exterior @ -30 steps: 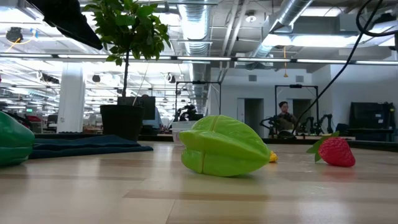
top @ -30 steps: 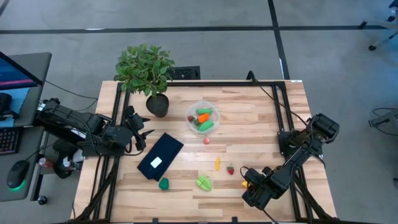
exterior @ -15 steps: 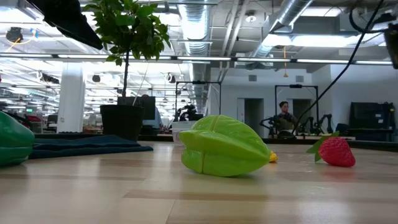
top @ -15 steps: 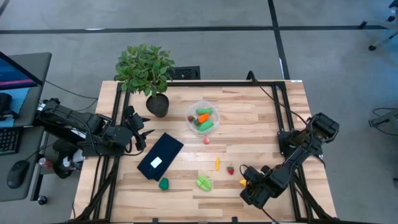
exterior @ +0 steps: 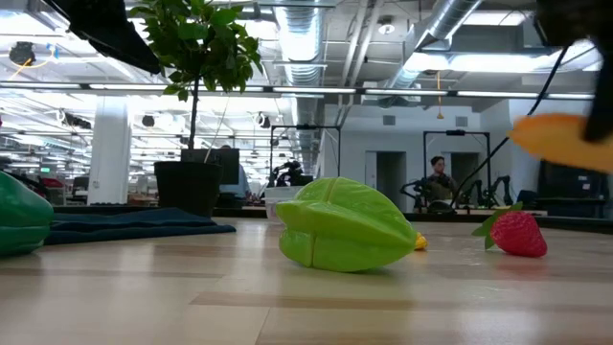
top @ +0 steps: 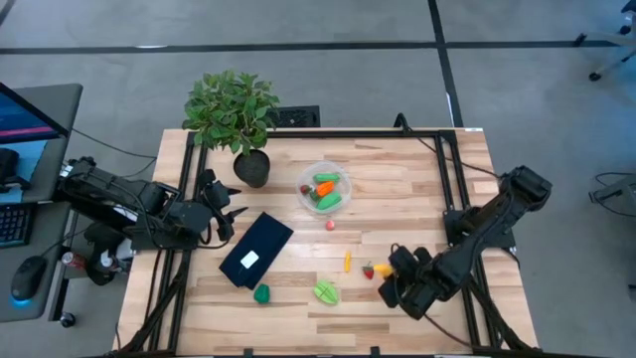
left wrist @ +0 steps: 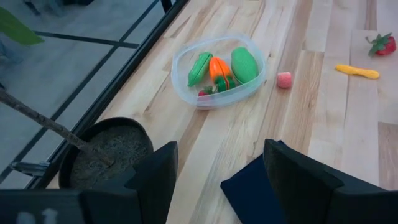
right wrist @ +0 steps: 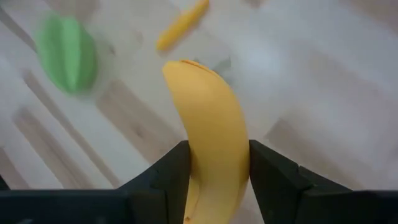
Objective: Pick and placing Produce into tupperware
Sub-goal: Put the yellow banana into the transparent bin
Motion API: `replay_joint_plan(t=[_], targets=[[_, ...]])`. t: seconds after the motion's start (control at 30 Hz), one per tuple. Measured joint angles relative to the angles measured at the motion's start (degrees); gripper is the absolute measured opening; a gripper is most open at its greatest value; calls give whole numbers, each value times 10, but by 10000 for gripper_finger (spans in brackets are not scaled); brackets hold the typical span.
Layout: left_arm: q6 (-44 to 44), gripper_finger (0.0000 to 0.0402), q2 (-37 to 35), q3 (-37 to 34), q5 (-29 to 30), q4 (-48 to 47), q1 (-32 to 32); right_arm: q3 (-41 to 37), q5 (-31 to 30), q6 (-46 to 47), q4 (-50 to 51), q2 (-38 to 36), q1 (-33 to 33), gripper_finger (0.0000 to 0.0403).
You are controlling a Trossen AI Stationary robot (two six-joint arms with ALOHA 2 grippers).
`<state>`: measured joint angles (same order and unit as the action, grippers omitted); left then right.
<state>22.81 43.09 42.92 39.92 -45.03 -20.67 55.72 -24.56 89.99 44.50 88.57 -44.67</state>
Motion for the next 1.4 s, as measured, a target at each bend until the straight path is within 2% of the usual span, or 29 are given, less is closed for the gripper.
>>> replay_joint_plan(t=[0.13, 0.37, 0.73, 0.9, 1.03, 1.4], targets=[[0, 229, 0, 0, 0, 0, 0, 0, -40, -35, 5, -34, 25, 149], [3, 229, 0, 0, 0, 15, 0, 0, -74, -136, -3, -79, 85, 147], [16, 229, 0, 0, 0, 26, 0, 0, -102, -348, -44, -119, 207, 151], [28, 229, 0, 0, -1, 26, 0, 0, -98, -464, -125, -118, 270, 148], [33, 229, 0, 0, -2, 26, 0, 0, -72, -555, -194, -117, 323, 148], [35, 229, 0, 0, -5, 26, 0, 0, 6, -719, -290, -105, 458, 147]])
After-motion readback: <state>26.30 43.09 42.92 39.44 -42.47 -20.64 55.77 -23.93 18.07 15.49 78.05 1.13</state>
